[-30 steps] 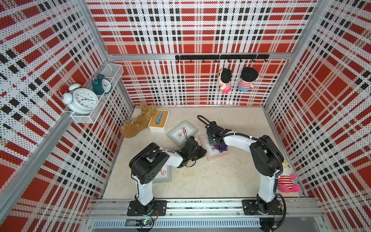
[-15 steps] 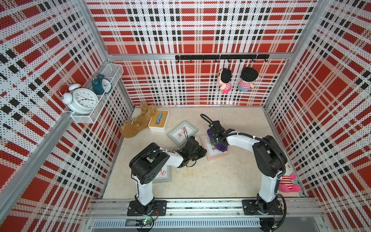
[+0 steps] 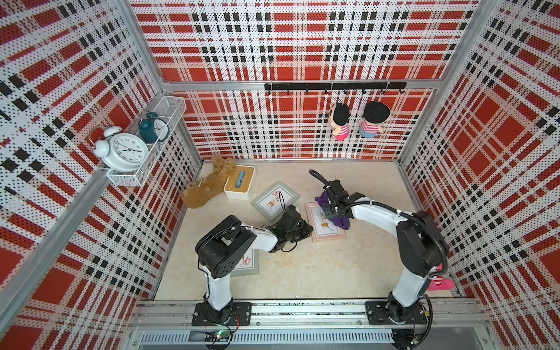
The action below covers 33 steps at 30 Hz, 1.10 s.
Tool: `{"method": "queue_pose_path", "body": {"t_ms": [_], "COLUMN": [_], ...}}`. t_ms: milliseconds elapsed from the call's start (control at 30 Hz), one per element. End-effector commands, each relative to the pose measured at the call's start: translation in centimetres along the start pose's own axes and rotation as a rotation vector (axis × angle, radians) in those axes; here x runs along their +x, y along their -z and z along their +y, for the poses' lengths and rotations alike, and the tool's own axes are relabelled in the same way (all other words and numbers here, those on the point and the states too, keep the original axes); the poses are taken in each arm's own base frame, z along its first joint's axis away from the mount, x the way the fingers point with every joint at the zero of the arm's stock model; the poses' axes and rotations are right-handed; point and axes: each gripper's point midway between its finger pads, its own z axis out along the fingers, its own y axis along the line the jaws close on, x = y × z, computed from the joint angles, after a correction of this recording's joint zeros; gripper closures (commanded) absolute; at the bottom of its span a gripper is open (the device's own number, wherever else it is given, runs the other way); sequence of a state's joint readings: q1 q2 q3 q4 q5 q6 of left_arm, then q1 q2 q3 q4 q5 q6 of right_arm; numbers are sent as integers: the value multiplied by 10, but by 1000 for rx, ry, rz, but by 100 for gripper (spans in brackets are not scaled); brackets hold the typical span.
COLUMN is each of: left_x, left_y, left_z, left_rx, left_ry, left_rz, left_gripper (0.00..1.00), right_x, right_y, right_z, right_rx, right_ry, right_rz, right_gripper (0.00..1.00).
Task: Wipe the picture frame with a cloth
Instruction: Wipe the dirt from the picture frame.
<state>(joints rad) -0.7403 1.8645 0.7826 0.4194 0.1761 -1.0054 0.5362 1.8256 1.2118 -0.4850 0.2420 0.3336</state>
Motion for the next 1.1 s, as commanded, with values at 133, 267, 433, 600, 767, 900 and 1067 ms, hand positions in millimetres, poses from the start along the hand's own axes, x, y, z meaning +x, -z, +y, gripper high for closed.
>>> {"method": "queue_pose_path", "body": {"t_ms": [133,267,433,600,767,900,1067], "left_x": [39,35,35,36,38,38,38], "left_y": [-4,-7,-10,-9,-6,-5,-6], "left_z": [57,50,44,47,52,54,53], "left_rx": [-189,-174,-159,-168,-184,-189,-187], "left_ry": [47,60,57,53,46,44,45], "left_rz": [113,99,103,106,109,107,108], "left_gripper": [80,81,81,81,81,81,81], "right_x": [58,91,106,55,-1,13,74], "right_y": [-15,7,24,-10,-37,-34,-14], "right_z": [20,46,69,43,14,23,43], "right_rx": [-18,-138,-270,-119,6,-22,-101], "right_ry": [57,78,71,6,-53,-24,55], "right_rz": [130,164,162,103,57,69,137], "right_gripper": [99,98,98,99,99,99,99]}}
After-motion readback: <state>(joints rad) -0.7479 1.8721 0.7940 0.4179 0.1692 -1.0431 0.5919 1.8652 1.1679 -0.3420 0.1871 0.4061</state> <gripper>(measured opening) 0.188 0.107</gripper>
